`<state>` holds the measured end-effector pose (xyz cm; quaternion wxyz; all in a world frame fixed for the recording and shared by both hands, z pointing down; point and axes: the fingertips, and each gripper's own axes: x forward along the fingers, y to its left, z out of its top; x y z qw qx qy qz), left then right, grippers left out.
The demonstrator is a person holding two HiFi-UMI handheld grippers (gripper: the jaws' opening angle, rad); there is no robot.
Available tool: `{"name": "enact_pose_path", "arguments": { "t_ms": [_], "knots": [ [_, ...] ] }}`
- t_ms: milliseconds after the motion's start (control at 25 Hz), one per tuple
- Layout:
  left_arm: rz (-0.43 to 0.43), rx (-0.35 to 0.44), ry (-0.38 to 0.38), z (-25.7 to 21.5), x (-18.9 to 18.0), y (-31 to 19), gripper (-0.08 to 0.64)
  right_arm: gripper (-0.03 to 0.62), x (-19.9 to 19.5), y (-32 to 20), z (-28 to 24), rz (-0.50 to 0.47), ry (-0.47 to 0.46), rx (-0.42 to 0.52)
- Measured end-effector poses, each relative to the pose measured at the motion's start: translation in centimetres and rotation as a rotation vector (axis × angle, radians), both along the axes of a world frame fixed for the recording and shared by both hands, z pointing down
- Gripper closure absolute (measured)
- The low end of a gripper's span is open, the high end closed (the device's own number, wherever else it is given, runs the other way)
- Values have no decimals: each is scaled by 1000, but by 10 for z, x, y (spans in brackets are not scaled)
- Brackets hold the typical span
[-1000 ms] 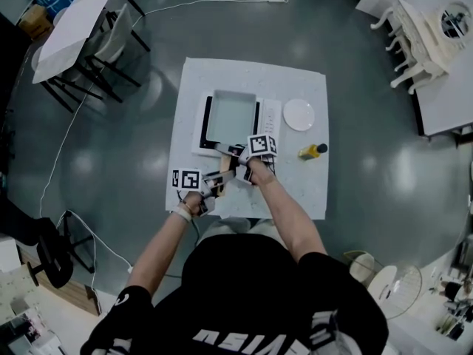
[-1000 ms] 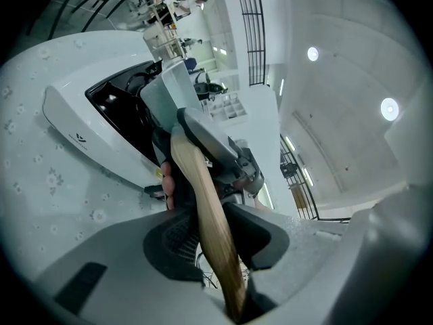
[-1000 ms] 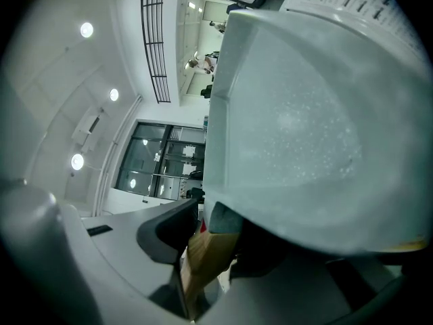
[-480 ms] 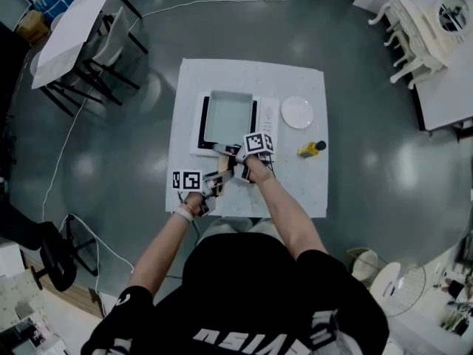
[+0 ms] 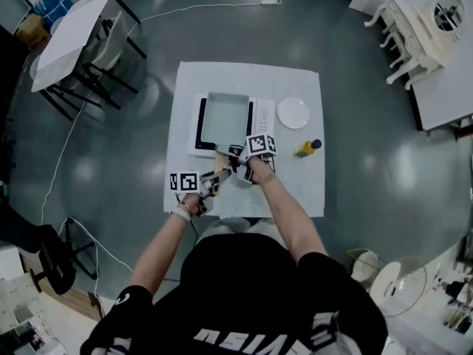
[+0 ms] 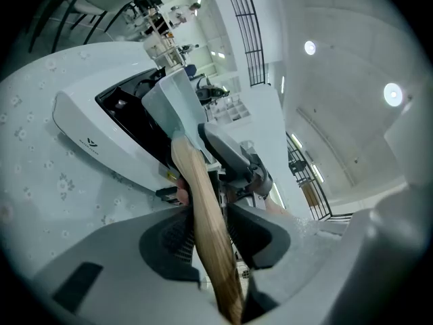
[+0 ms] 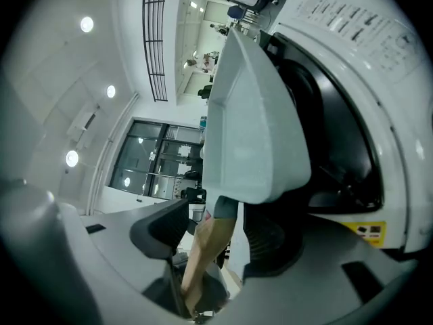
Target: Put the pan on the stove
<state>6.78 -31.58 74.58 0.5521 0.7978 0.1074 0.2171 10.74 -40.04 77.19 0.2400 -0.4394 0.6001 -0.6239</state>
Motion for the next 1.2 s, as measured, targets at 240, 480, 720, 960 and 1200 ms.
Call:
{"name": "enact_pose_path", "arguments": {
  "t_ms": [240, 480, 720, 960, 1200],
  "knots": [
    [-28, 69, 6, -4, -7, -8, 378, 357, 5, 19, -7, 28, 24, 12],
    [-115, 145, -1, -14, -23, -28, 367, 357, 14, 49, -10, 14, 140, -21],
    [-282, 280, -7, -40, -35, -54, 367, 357, 41, 82, -26, 22, 341, -47],
    [-417, 436, 13, -96, -42, -65, 370, 373, 69, 95, -67, 5, 677, -41],
    [-529, 595, 12, -146, -45, -50, 393, 465, 90, 107, -124, 33, 928, 25]
  ]
}}
